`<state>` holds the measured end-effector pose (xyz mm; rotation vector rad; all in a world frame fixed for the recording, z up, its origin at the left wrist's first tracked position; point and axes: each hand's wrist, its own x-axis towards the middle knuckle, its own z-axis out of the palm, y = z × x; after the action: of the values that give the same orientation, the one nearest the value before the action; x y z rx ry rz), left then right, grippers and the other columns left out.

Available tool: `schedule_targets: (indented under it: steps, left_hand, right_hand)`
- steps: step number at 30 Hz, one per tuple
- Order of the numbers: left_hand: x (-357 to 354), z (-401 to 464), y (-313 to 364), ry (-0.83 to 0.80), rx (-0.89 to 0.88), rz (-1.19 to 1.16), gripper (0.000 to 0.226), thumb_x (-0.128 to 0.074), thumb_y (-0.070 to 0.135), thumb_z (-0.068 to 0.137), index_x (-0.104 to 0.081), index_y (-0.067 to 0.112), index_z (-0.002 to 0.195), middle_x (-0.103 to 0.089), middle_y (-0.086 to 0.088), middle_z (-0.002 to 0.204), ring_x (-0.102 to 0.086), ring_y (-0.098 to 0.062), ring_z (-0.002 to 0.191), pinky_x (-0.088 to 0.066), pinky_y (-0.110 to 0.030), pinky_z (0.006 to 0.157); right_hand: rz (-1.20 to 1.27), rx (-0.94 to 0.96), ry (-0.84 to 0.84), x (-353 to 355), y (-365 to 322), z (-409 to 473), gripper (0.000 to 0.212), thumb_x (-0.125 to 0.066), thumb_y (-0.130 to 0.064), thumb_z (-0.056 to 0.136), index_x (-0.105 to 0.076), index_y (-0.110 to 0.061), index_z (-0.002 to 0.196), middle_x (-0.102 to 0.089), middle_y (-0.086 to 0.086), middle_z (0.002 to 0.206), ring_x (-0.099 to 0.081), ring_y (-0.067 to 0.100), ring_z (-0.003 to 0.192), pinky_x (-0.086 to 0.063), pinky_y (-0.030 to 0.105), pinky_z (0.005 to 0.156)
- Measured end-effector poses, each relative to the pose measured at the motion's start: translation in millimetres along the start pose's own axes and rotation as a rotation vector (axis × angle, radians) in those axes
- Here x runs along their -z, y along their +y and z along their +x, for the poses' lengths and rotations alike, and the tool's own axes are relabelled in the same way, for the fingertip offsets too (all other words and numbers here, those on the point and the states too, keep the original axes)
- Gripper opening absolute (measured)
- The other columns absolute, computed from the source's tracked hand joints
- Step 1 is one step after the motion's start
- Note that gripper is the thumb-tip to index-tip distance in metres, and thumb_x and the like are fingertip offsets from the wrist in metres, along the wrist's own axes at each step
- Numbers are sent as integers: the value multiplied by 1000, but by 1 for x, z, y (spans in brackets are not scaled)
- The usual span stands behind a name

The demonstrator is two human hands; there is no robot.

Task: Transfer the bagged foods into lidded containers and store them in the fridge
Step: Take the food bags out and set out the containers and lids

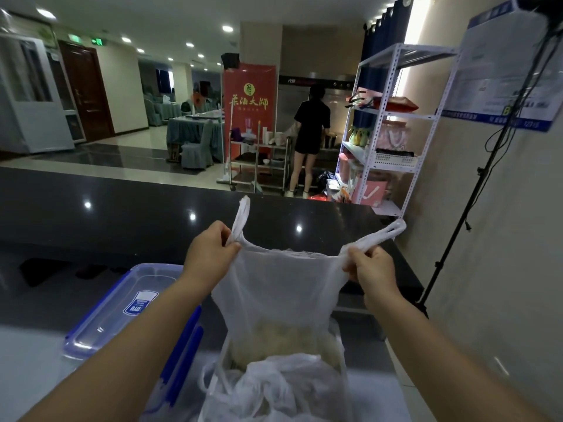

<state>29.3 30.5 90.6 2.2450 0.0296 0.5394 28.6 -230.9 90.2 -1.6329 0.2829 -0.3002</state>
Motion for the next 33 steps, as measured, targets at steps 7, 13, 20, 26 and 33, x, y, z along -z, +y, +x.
schedule_targets:
  steps: [7,13,20,26,33]
  left_hand:
    - [-5,16,14,96,-87,-100,10,-61,21,88,-53,15,86,-57,3,80,-57,-11,73,-49,-24,62]
    - [-16,16,0,11,41,-26,25,-65,24,85,-52,13,104,-58,-5,103,-57,-11,82,-44,-19,63]
    - [-19,-65,-19,216,-405,114,39,-73,13,76,-55,14,110,-54,-2,100,-50,-15,89,-46,-29,77]
    - [-56,-136,-65,-391,-152,325,26,-54,39,89,-56,32,114,-55,13,116,-48,-7,106,-40,-25,94]
    - [-67,-160,-73,-403,-23,181,22,-59,33,85,-61,31,107,-64,12,103,-56,-6,98,-44,-23,88]
  right_hand:
    - [57,43,92,5,-6,17,11,-53,-18,93,-60,-10,98,-66,7,87,-65,18,80,-56,34,77]
    - [89,-25,120,4,15,7,37,-58,-20,91,-46,-12,124,-58,4,111,-65,17,92,-55,31,77]
    - [-610,722,-230,-21,72,-85,8,-59,-21,85,-65,-21,79,-62,-5,76,-59,13,70,-51,30,61]
    - [-1289,599,-540,-53,119,-104,41,-51,-38,89,-49,-21,126,-58,2,121,-57,27,105,-44,34,84]
    - [-969,307,-618,-37,130,-111,55,-62,-40,81,-45,-31,133,-54,-8,130,-52,14,117,-41,27,97]
